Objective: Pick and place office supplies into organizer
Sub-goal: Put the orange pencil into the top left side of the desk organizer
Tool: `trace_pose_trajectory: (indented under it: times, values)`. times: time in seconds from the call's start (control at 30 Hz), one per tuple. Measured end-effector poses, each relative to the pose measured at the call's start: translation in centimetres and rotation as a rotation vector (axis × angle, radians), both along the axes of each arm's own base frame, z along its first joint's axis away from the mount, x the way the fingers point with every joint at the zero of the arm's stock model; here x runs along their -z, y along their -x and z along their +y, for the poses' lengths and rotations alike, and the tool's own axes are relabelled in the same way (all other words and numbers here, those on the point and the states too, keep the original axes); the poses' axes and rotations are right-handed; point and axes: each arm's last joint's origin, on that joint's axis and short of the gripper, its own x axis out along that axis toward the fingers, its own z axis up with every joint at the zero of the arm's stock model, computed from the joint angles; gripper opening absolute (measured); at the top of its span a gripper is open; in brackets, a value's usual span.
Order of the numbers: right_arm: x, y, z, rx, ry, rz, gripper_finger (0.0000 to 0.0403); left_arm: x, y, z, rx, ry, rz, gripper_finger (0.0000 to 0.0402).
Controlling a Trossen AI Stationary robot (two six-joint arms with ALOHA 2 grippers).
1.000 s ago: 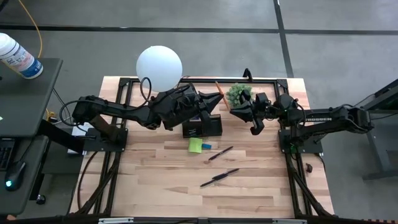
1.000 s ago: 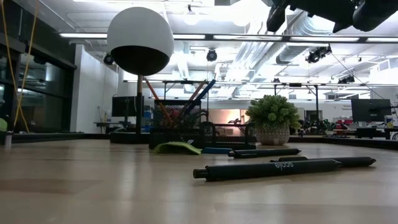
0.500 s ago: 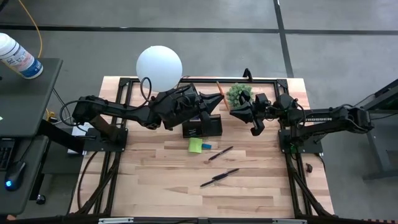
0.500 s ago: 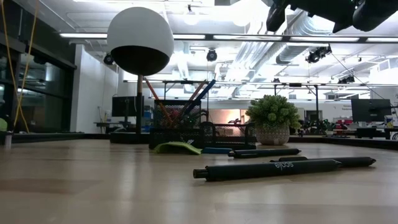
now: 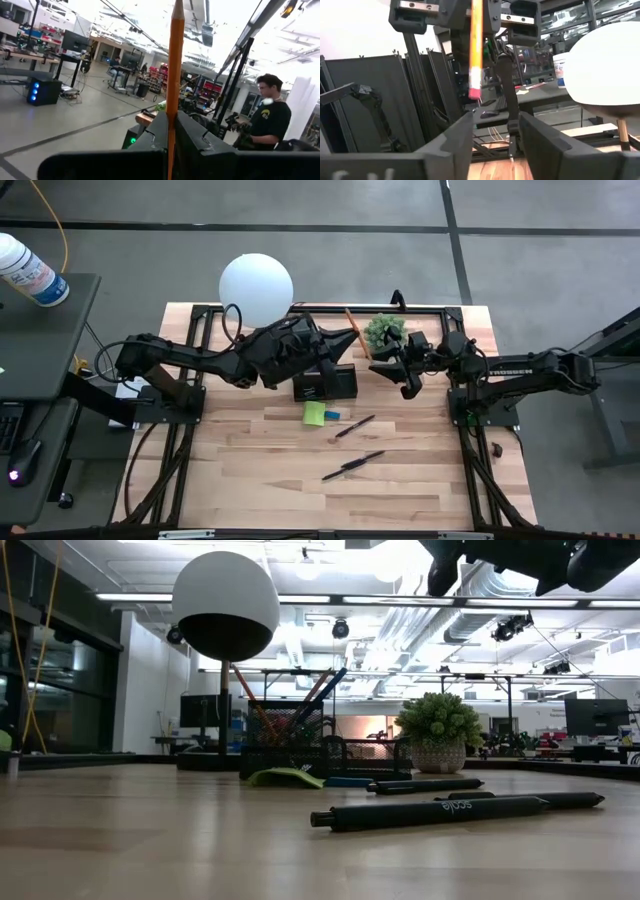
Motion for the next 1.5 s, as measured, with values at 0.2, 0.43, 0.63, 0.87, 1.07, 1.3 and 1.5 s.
trace_pose_trajectory:
  times: [0.2, 0.43, 0.63, 0.87, 1.07, 1.3, 1.5]
  values:
    - [0.1, 0.1, -0.2, -0.004, -0.041, 0.028, 0.0191, 0.4, 0.2, 0.1, -0.042, -0.021, 0.09, 0.0]
    - [0.2, 1.4, -0.7, 0.013, -0.057, 0.124, 0.0198, 0.6, 1.1, 0.2, -0.104, -0.013, 0.212, 0.0]
    - [-0.2, 3.0, -1.1, 0.061, -0.047, 0.156, 0.0183, 1.7, 1.6, 0.3, -0.144, -0.002, 0.301, 0.0]
    - [-0.5, 4.0, -1.4, 0.095, -0.053, 0.162, 0.0172, 4.7, 1.9, 0.4, -0.155, 0.056, 0.335, 0.0]
    - [-0.5, 4.0, -1.5, 0.123, -0.059, 0.16, 0.0164, 7.2, 2.7, 0.4, -0.169, 0.089, 0.356, 0.0]
    - [-0.5, 3.9, -1.5, 0.118, -0.085, 0.169, 0.0152, 9.4, 4.7, 0.6, -0.231, 0.127, 0.38, 0.0]
    - [-0.5, 3.9, -1.6, 0.132, -0.091, 0.17, 0.0144, 11.2, 7.0, 0.7, -0.287, 0.155, 0.399, 0.0]
